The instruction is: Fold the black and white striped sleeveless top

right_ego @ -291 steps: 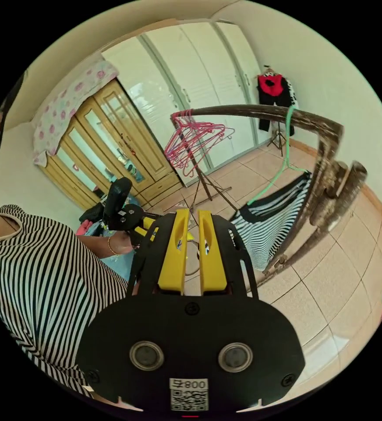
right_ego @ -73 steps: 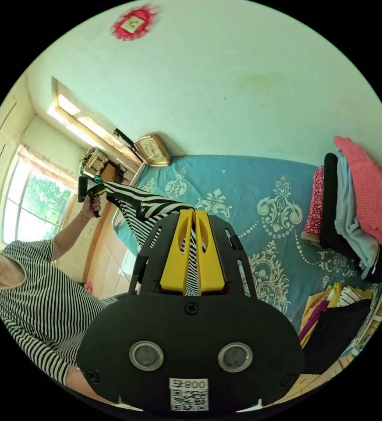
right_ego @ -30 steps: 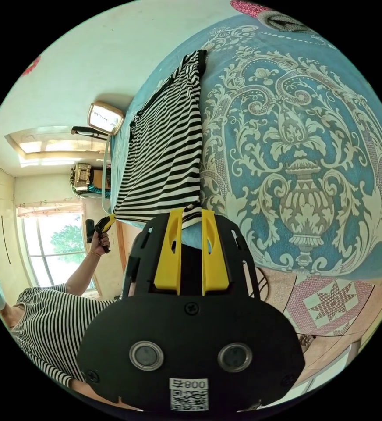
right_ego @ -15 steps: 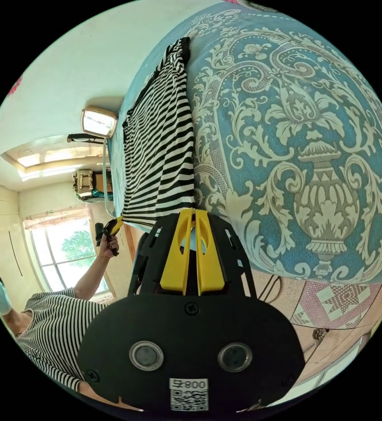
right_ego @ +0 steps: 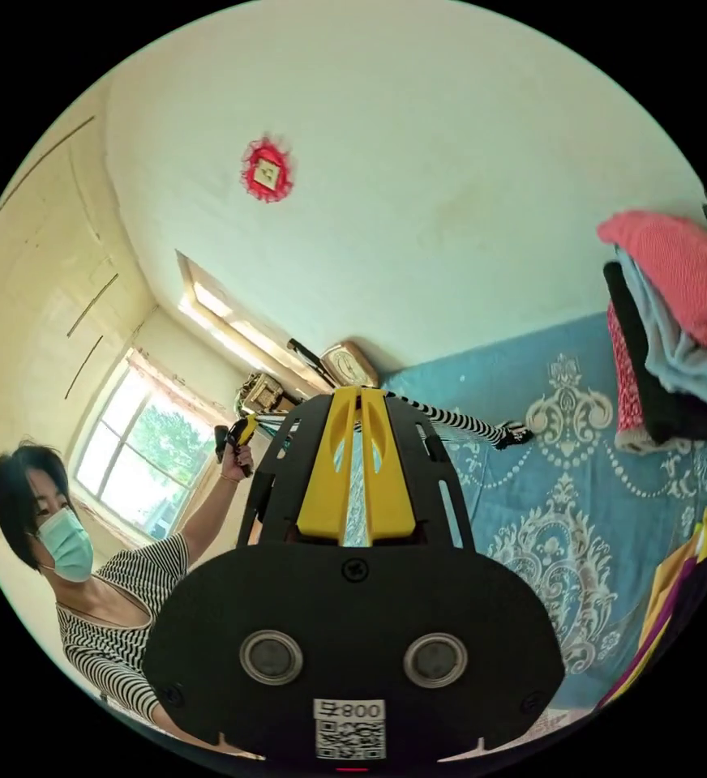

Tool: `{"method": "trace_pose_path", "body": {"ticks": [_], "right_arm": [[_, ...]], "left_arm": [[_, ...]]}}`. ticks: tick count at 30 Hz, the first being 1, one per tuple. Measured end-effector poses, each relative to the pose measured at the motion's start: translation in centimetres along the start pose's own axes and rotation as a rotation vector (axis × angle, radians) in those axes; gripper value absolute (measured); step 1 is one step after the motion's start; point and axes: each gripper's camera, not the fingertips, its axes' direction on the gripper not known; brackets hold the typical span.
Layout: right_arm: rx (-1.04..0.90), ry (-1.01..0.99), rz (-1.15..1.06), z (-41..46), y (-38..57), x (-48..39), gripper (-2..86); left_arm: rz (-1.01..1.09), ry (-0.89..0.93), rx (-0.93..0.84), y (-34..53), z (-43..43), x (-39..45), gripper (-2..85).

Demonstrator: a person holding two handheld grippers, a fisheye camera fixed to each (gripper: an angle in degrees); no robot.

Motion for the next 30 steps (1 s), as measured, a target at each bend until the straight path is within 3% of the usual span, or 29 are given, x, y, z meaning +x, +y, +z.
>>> {"method": "trace_pose_path", "body": {"ticks": [5,11,19,22,30], "right_arm": [[0.041,-0.021,-0.081,-4.8,3.5,-3.9,0.5],[-0.017,-0.05,0.03,-7.3,15.3,-1.1,0.5],[-0.243,0.0,0.564,-4.9,35.0,11.5,0.3],[-0.275,0.032,0.689,-4.6,38.9,13.6,0.3],[-0.284,0.054,0.713,-4.7,38.6,13.9,0.3]], "left_arm": [[0.067,0.006,-0.034,4.8,-3.7,4.7,1.9],[-0.037,-0.018,-0.168,18.1,-5.8,3.8,1.9],[-0.551,-0.072,-0.39,38.8,-2.1,-6.7,1.9],[-0.622,-0.092,-0.434,42.1,-1.2,-7.7,1.8],[-0.636,-0.099,-0.372,42.8,-0.5,-8.3,2.1]]}}
